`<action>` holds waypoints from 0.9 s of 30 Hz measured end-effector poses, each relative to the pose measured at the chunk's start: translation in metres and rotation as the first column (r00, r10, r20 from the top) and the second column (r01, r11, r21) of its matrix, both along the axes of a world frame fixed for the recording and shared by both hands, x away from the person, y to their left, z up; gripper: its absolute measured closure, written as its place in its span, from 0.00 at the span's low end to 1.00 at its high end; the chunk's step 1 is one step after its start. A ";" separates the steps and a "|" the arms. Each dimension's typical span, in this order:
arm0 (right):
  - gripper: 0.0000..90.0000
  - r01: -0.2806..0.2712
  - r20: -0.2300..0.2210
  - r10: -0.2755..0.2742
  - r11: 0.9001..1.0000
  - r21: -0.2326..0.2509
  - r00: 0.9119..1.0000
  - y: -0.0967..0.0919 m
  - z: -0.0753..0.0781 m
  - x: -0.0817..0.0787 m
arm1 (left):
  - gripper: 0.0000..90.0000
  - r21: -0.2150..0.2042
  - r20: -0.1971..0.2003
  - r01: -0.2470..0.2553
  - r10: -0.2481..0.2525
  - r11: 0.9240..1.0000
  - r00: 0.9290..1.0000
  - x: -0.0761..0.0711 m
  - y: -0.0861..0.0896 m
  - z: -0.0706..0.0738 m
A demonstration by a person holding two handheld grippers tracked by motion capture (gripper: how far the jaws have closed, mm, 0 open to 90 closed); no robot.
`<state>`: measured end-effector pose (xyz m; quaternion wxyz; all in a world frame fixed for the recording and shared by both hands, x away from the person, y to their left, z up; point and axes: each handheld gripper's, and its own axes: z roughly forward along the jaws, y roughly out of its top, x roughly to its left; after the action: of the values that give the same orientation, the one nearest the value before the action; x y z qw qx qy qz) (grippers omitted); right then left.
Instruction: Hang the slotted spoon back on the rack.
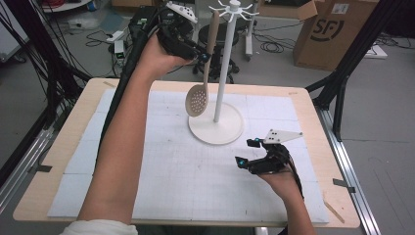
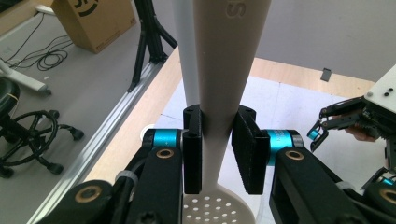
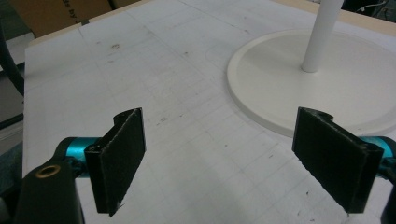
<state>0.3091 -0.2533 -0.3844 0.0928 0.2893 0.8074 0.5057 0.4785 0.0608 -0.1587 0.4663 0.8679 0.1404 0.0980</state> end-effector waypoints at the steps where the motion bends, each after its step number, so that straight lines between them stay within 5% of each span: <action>1: 0.18 0.000 0.001 0.000 1.000 0.001 1.000 0.000 0.000 0.000 | 0.83 0.003 0.000 -0.001 0.001 1.000 1.000 0.001 0.000 0.000; 10: 0.18 0.005 -0.007 -0.005 1.000 0.001 1.000 -0.003 -0.002 0.001 | 0.83 0.027 -0.004 -0.011 0.011 1.000 1.000 0.006 -0.006 0.002; 16: 0.18 0.011 -0.008 -0.011 1.000 0.003 1.000 -0.005 -0.002 0.001 | 0.82 0.002 -0.043 0.006 -0.006 1.000 0.999 0.011 -0.006 -0.004; 18: 0.18 0.009 -0.007 -0.009 1.000 0.001 1.000 -0.005 -0.003 0.001 | 0.81 0.003 -0.027 0.000 0.000 1.000 1.000 0.009 -0.005 -0.004; 27: 0.18 0.008 -0.001 -0.008 1.000 -0.004 1.000 -0.004 -0.002 -0.002 | 0.65 0.031 -0.072 -0.020 0.022 0.999 0.997 0.002 0.002 -0.006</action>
<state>0.3070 -0.2572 -0.3861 0.0951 0.2925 0.8074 0.5036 0.4804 0.0626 -0.1644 0.4467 0.8763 0.1649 0.0733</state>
